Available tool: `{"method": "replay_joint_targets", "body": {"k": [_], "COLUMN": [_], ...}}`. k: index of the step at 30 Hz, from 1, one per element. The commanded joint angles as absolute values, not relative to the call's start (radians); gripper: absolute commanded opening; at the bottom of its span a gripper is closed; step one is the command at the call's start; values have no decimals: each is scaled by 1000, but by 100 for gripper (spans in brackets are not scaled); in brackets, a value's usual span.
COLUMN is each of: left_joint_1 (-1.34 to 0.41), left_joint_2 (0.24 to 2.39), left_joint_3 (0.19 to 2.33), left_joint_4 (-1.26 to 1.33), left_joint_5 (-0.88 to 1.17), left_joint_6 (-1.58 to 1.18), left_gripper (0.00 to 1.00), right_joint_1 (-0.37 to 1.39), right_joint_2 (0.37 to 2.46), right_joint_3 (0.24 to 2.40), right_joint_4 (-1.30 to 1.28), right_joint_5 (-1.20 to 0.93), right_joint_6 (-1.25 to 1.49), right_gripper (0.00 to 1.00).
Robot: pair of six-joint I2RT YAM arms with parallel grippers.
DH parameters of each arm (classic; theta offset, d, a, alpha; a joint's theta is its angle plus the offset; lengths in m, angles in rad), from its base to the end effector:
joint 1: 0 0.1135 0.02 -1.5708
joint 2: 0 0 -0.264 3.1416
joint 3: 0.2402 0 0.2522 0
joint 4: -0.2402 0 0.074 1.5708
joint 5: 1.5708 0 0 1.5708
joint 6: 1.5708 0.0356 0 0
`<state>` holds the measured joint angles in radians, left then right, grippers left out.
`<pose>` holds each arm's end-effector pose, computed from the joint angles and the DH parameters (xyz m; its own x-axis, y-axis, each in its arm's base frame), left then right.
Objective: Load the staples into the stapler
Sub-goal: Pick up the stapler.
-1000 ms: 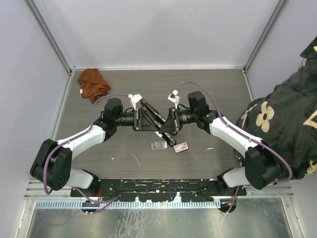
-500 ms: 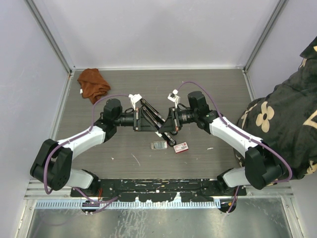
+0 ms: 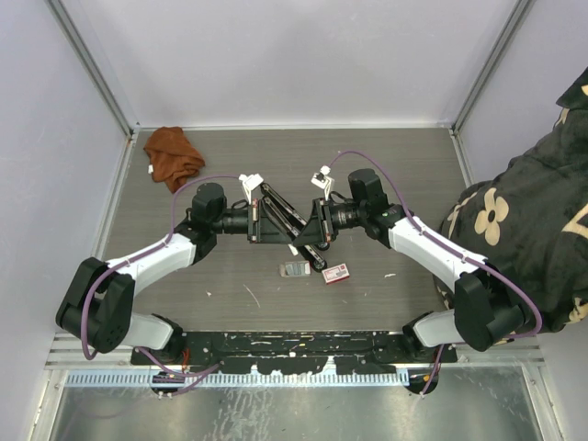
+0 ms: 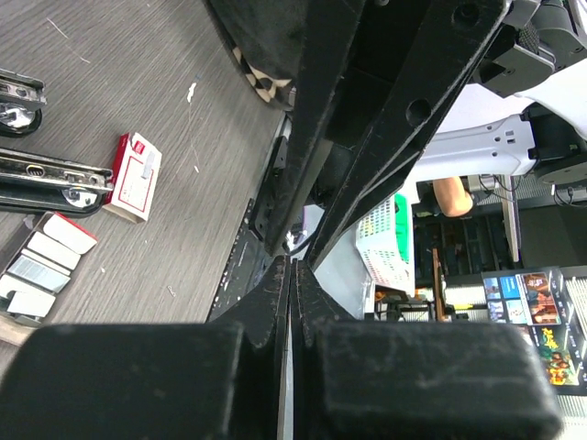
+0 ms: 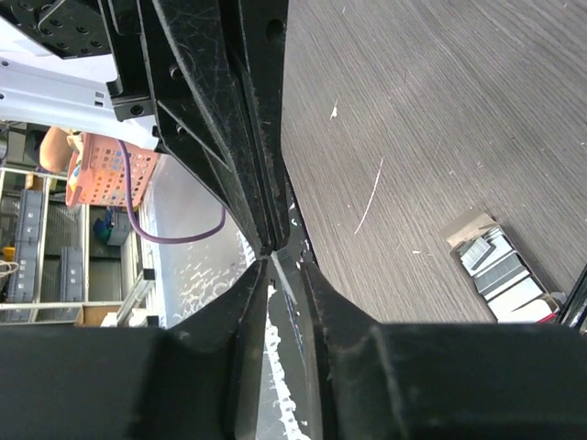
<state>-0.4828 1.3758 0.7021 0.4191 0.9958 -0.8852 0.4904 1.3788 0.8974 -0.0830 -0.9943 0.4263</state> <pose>0.2413 -0.1602 0.2430 -0.8934 -0.0069 -0.4491 0.4426 0.1567 -0.8829 0.2448 0.1645 0.2624 -0.7942 -0.1685 -0.5839 -0.6076 0.2382 0.7577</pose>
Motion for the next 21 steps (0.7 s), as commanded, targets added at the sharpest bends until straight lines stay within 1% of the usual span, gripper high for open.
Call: {"method": "replay_joint_targets", "body": {"k": [1,5,9,12,15,18,21], "left_joint_1": [-488,-488,-486,-481,-472,-458,-444], "left_joint_2": [1363,1360,1357,1344,1320,1301,1289], "left_joint_3": [706,706,703,698,688,657,638], "left_joint_4": [490,490,484,459,389,386,409], "left_joint_5": [1024,1021,1011,965,871,796,760], "left_joint_6": [-911,-930,-959,-1000,-1060,-1156,-1218], "left_gripper": [0,0,0,0,0,0,0], "right_joint_1": [485,479,474,474,483,538,633], "right_joint_2": [1357,1337,1289,1218,1131,1053,1030], "right_joint_3": [906,898,879,831,741,663,651], "right_joint_4": [-38,-37,-25,36,187,262,248], "right_joint_5": [-974,-951,-878,-785,-650,-490,-331], "right_joint_6": [421,407,393,410,457,433,379], "right_gripper": [32,47,56,59,61,64,64]}}
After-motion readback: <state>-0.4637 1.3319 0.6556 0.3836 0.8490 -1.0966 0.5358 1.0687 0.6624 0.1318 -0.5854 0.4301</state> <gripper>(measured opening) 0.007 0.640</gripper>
